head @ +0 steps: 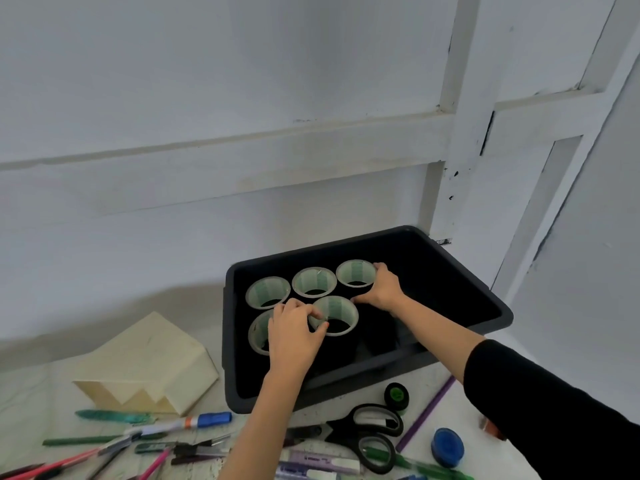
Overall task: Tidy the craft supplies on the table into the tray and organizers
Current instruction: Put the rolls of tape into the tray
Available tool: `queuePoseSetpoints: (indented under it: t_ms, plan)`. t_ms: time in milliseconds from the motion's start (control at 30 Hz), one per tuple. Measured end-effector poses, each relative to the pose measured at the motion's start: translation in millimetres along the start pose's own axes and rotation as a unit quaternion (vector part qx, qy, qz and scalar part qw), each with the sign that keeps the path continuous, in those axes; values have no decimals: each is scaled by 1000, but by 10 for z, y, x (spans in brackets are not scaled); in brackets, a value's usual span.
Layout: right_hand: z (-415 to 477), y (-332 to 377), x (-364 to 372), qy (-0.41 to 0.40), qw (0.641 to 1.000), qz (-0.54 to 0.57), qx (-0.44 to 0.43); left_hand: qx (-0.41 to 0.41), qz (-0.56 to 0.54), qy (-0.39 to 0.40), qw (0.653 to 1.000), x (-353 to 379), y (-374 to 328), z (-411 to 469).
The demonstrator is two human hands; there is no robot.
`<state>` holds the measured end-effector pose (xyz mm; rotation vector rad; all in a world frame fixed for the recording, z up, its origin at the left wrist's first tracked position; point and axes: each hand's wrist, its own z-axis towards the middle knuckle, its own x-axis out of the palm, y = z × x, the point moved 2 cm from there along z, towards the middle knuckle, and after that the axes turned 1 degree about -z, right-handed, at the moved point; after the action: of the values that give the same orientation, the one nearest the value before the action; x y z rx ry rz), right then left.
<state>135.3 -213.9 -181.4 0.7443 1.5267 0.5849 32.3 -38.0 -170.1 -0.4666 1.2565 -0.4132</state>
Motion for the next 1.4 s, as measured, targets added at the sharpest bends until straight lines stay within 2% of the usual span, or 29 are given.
queuePoseSetpoints:
  t_ms: [200,300,400,533,667,767,967,1067,1233,1400]
  plan:
    - [10,-43,-25,14,1000,22,11,-30,44,-14,998,-4,17,14]
    - [-22,-47,-58,30,999,22,17,-25,92,-18,995,0,9,20]
    - [-95,-1,-76,50,997,36,40,-4,84,-13,996,2,-2,24]
    - [-333,143,-37,-8,998,1,56,16,51,2,999,-25,-22,17]
    - [-771,366,-36,-23,998,62,-7,30,-28,-40,998,-278,-54,-151]
    - [-1195,595,-63,-34,988,130,-81,9,-131,-50,990,-627,65,-353]
    - [-2140,951,295,71,958,221,-168,-71,-236,-57,967,-1496,647,-1029]
    - [-2510,1021,673,144,952,198,-183,-127,-281,-80,948,-1825,968,-1351]
    - [-2867,983,1428,222,960,87,-143,-185,-272,-113,937,-2088,1364,-1784]
    - [-3039,929,1922,219,959,-19,-178,-216,-303,-113,921,-2119,1584,-2128]
